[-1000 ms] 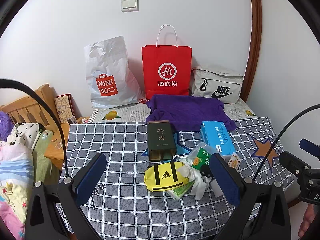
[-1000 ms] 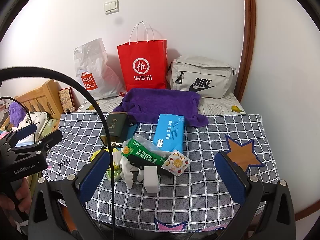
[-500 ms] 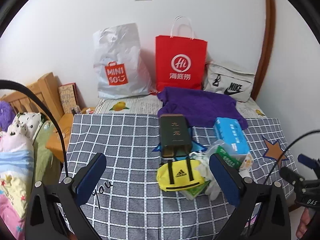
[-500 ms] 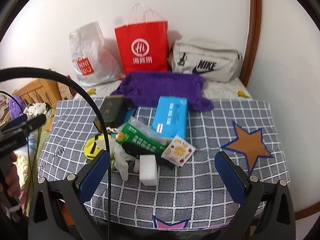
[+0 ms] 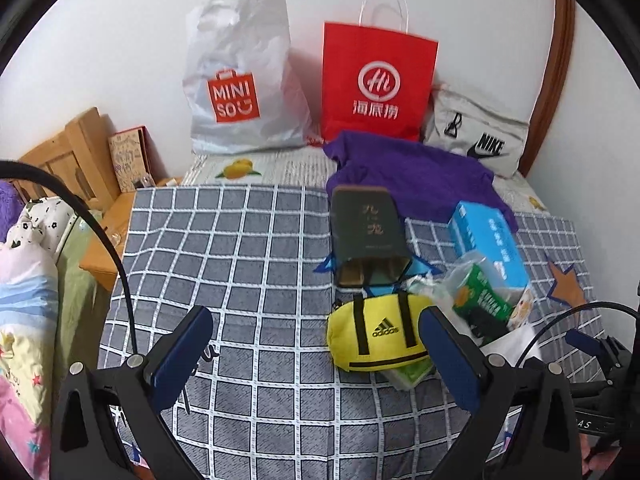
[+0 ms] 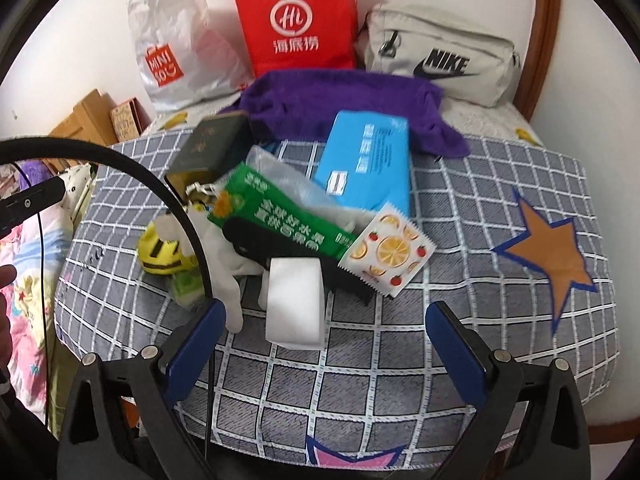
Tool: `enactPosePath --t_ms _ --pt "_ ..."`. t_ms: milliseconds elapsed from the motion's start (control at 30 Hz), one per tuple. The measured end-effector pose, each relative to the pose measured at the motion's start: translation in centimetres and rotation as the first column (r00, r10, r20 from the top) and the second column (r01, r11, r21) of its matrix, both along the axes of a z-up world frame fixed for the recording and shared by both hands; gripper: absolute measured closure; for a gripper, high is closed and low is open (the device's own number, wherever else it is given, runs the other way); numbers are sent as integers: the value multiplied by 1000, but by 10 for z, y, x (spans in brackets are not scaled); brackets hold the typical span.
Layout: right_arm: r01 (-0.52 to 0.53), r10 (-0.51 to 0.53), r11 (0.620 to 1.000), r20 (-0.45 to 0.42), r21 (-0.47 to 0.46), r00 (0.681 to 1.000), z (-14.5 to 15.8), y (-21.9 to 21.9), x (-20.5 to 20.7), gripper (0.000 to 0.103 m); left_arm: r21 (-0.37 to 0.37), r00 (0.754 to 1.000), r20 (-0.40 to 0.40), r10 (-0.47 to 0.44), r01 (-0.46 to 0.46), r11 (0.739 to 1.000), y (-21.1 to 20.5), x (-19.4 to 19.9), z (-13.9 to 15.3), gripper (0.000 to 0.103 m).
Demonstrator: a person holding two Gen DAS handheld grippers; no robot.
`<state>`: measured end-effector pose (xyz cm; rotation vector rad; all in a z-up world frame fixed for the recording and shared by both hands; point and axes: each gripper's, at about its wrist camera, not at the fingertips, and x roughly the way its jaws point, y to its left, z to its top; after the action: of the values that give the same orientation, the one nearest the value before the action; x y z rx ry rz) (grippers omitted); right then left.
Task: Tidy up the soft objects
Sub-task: 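Grasp the yellow Adidas pouch with left gripper while right gripper grasps white sponge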
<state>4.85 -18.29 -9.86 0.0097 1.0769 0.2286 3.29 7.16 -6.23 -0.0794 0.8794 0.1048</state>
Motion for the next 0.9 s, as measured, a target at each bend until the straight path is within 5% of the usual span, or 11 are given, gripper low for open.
enactPosePath --t_ms 200,267,567,900 --pt "-30 30 999 -34 -11 999 -24 12 8 21 -45 998 -59 -36 33 998 4 15 -32 0" --pt "-38 37 999 -37 -22 999 -29 15 9 36 -60 997 -75 -37 33 998 7 21 -45 0" --pt "-96 95 995 -34 -21 995 -35 19 11 70 -124 987 -144 -78 60 990 10 44 -92 10" --pt "-102 102 995 7 9 995 -13 9 15 73 -140 973 -173 -151 127 982 4 55 -114 50"
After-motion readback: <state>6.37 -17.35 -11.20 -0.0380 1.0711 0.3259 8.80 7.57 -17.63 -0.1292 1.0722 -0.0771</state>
